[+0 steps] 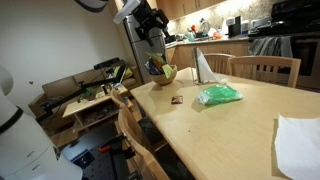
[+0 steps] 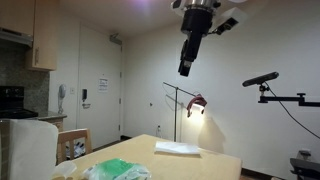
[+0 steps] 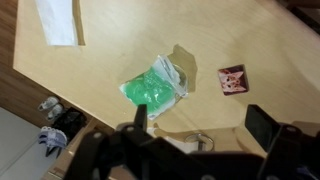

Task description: Place the green plastic upright on the left side of the table

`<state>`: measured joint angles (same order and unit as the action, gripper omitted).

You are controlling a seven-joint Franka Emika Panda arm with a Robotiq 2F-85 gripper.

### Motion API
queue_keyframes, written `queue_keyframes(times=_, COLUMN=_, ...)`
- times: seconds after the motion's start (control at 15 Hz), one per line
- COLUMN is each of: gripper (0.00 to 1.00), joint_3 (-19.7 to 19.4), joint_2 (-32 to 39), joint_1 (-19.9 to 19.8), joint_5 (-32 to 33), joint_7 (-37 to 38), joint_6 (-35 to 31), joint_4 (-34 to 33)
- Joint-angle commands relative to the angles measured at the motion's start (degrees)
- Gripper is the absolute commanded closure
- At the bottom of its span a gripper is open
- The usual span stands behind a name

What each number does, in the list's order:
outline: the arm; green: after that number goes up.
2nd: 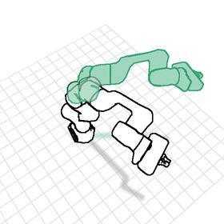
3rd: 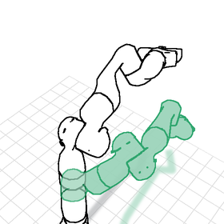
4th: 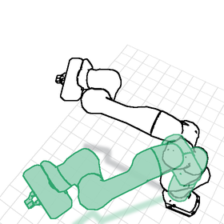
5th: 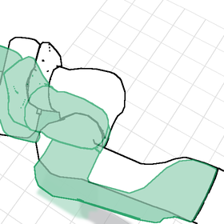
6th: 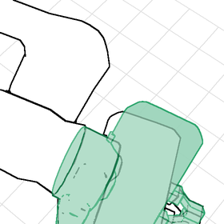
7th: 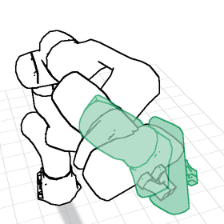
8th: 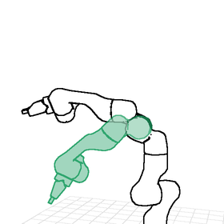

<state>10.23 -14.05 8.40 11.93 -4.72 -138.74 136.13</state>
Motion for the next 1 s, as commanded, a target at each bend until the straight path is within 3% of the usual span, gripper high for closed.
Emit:
queue_keyframes(times=0.0, gripper=0.0, joint_3=-2.7, joint_2=8.4, joint_1=1.7, joint_5=-6.3, joint_7=-10.4, joint_6=-2.9, joint_4=-5.0)
queue_keyframes(times=0.47, gripper=0.0, joint_3=-1.8, joint_2=19.7, joint_1=0.3, joint_5=-22.8, joint_7=-34.1, joint_6=4.0, joint_4=-13.7)
queue_keyframes(times=0.93, gripper=0.0, joint_3=-0.7, joint_2=26.2, joint_1=-2.2, joint_5=-25.9, joint_7=-43.0, joint_6=14.0, joint_4=-19.0)
